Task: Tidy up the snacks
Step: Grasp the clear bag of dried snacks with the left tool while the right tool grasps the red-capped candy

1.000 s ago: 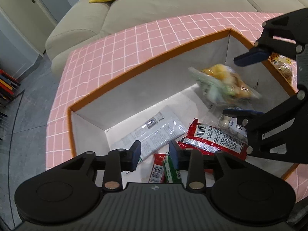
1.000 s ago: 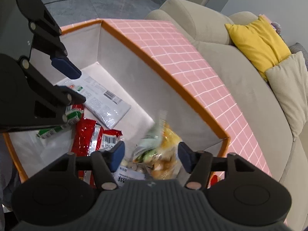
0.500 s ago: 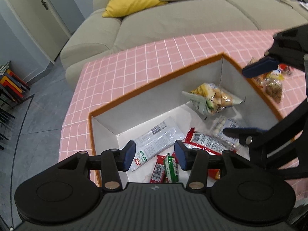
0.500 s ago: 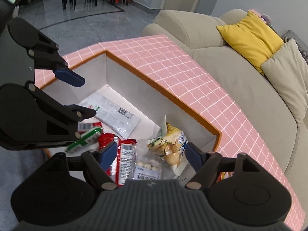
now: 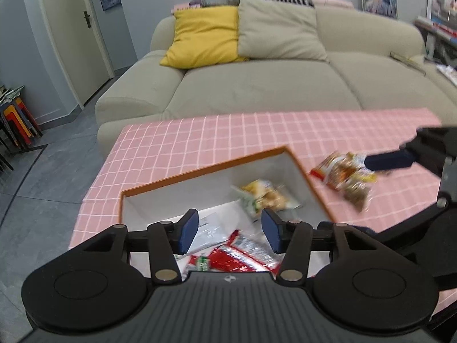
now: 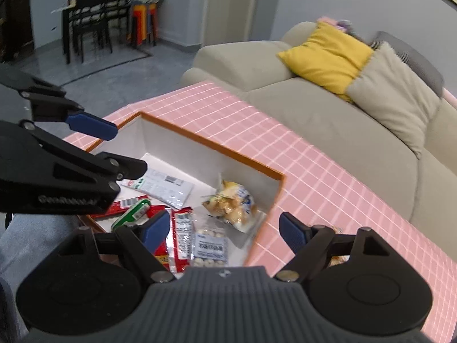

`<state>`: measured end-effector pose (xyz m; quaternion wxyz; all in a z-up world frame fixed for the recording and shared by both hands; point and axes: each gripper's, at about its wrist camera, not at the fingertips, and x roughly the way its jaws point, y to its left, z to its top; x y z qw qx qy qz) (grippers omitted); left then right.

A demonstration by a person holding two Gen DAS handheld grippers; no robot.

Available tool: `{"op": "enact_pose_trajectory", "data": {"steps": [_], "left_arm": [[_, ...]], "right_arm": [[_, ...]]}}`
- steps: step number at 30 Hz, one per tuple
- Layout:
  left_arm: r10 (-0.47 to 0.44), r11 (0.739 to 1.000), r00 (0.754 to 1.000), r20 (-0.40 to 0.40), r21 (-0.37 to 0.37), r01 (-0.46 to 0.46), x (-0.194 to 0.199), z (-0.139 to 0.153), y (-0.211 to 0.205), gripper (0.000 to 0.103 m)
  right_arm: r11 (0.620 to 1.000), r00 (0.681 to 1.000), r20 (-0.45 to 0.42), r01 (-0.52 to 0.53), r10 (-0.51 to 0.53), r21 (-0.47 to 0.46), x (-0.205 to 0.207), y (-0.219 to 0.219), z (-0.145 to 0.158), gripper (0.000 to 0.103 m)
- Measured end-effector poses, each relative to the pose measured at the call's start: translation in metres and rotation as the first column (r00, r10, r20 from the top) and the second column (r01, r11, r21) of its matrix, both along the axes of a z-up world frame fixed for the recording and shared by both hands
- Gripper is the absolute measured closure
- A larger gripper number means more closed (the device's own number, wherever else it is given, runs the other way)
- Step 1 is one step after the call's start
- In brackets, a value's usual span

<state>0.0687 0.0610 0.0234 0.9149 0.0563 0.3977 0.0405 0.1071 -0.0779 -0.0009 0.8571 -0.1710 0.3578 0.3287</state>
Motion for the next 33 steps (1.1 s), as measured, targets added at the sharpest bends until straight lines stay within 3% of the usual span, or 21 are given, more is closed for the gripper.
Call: {"op": "enact_pose_trajectory", "data": {"steps": [6,14,22,33], "left_arm": [[-0.015,0.999,0.999,0.030,-0.052,0.016,-0.002,0.001,-0.027,0.043],[-0.134,0.984,0.991,0.018,-0.113,0.135,0.011,-0.018,-0.071,0.042],[-0.203,0.971,0.979,-0.026,-0.136,0.198,0.033,-0.044,-0.103,0.043],[-0.247,0.960,0.962,-0.113,-0.167,0.227,0.085,-0.066,-0.129,0.043]], "right_arm": [[0.996,0.996,0.026,0.081,-0.082,0.046,-0.014,-0.043,-0.002,0.023],[0.974,0.977,0.003,0.210,-0.211,0.087,-0.016,-0.098,-0.030,0.024],[0.945,0.945,-0.080,0.322,-0.316,0.066,0.005,-0.147,-0.068,0.027],[0.931,0.926,-0.125,0.363,-0.356,0.033,0.048,-0.177,-0.109,0.027]]}}
